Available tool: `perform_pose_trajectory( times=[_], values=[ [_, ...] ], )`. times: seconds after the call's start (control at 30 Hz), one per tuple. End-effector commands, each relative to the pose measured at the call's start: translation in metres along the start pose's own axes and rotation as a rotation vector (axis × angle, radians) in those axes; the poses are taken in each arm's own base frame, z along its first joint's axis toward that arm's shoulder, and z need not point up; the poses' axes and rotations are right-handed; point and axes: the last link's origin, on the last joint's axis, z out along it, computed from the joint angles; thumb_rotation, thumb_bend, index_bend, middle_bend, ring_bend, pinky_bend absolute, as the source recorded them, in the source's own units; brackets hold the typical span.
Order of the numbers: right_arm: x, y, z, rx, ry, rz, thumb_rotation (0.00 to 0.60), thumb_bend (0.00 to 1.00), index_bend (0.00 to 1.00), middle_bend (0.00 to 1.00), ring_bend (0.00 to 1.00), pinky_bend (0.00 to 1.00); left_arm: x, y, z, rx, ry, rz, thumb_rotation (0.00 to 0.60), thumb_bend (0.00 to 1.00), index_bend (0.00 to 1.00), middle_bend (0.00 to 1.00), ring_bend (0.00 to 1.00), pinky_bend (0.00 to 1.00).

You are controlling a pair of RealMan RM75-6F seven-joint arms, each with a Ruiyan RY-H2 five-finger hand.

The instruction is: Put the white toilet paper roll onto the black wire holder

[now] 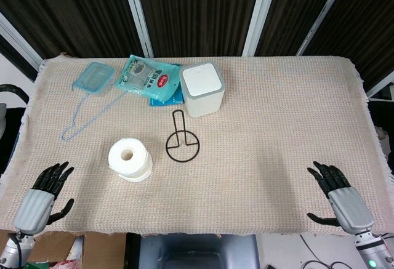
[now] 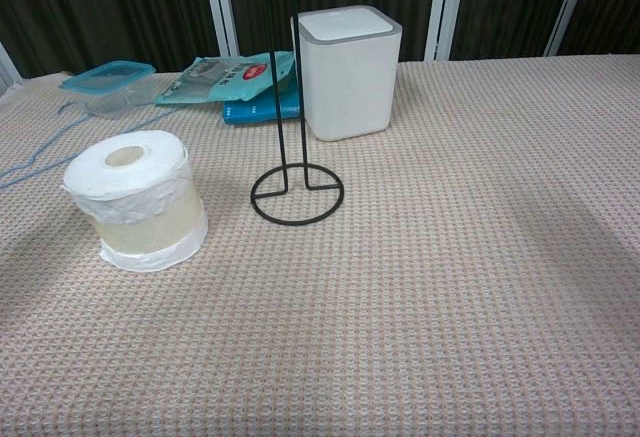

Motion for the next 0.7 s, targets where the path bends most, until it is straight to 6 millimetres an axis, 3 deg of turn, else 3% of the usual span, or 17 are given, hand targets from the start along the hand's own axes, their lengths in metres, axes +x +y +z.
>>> perform_pose_trajectory(
  times=[0.03, 0.23, 0.4, 0.7],
  values=[
    [0.001, 0.0, -0.001, 0.002, 0.003, 0.002, 0.6, 0.14, 0.0, 0.0, 0.0, 0.0, -0.001, 0.002, 0.002, -0.015, 0.0, -0.038, 0.6, 0.38, 0.0, 0.0, 0.0, 0.12],
    [0.001, 0.0, -0.002, -0.001, 0.002, 0.0, 0.6, 0.14, 0.0, 0.0, 0.0, 0.0, -0.012, 0.008, 0.019, -0.057, 0.033, -0.326, 0.6, 0.36, 0.0, 0.0, 0.0, 0.11],
    [0.0, 0.0, -0.001, -0.004, -0.001, 0.001, 0.6, 0.14, 0.0, 0.0, 0.0, 0.0, -0.029, 0.008, 0.043, -0.041, -0.028, -0.632, 0.6, 0.33, 0.0, 0.0, 0.0, 0.02],
    [0.0, 0.0, 0.0, -0.016, 0.0, -0.002, 0.6, 0.14, 0.0, 0.0, 0.0, 0.0, -0.064, 0.017, 0.081, -0.009, -0.101, -0.696, 0.6, 0.31, 0.0, 0.0, 0.0, 0.0]
  ],
)
